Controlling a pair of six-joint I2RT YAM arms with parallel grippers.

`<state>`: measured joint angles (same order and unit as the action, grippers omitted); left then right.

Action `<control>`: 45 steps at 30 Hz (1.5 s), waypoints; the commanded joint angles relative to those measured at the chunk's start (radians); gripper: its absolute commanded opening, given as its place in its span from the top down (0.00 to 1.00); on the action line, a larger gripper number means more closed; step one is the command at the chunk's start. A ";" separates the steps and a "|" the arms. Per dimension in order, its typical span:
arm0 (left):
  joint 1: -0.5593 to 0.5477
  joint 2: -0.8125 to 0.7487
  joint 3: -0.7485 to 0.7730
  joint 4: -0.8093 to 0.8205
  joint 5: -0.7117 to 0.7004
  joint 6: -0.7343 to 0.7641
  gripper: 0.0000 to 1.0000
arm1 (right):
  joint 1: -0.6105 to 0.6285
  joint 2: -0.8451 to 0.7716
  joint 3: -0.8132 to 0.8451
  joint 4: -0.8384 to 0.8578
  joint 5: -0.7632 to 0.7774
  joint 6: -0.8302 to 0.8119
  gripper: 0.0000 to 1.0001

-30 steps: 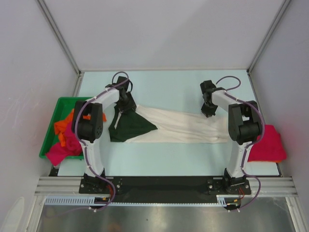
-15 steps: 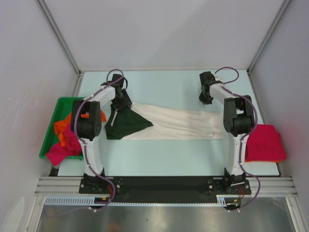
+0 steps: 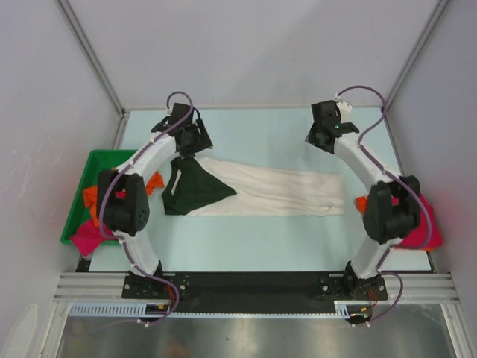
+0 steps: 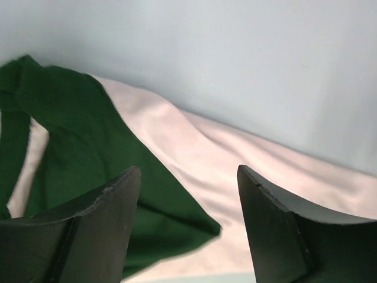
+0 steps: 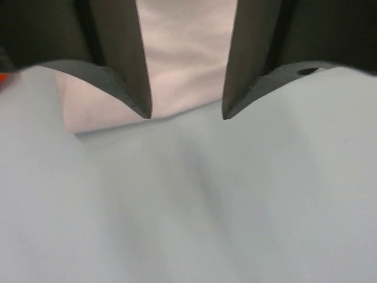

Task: Fold and stack the t-shirts
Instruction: Fold the other side of the tshirt into a rectangle

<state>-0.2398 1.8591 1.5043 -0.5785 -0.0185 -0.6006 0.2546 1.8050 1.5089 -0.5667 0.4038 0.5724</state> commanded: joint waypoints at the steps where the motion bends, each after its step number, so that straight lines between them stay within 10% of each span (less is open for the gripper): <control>1: -0.088 -0.155 -0.116 0.045 -0.026 0.012 0.29 | 0.054 -0.176 -0.134 -0.027 0.061 0.007 0.52; 5: -0.130 -0.210 -0.252 0.083 -0.024 -0.010 0.31 | 0.055 -0.284 -0.349 0.001 0.050 0.027 0.81; 11: -0.133 -0.239 -0.414 0.164 -0.028 -0.030 0.35 | 0.055 -0.283 -0.484 0.042 0.036 0.053 0.91; 45: -0.089 0.156 -0.107 0.014 -0.029 -0.018 0.40 | -0.069 0.114 -0.291 0.054 -0.022 0.055 0.94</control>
<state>-0.3450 1.9583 1.3609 -0.6403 -0.0338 -0.6277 0.2131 1.8565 1.1950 -0.5621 0.3626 0.6174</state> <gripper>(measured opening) 0.598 0.064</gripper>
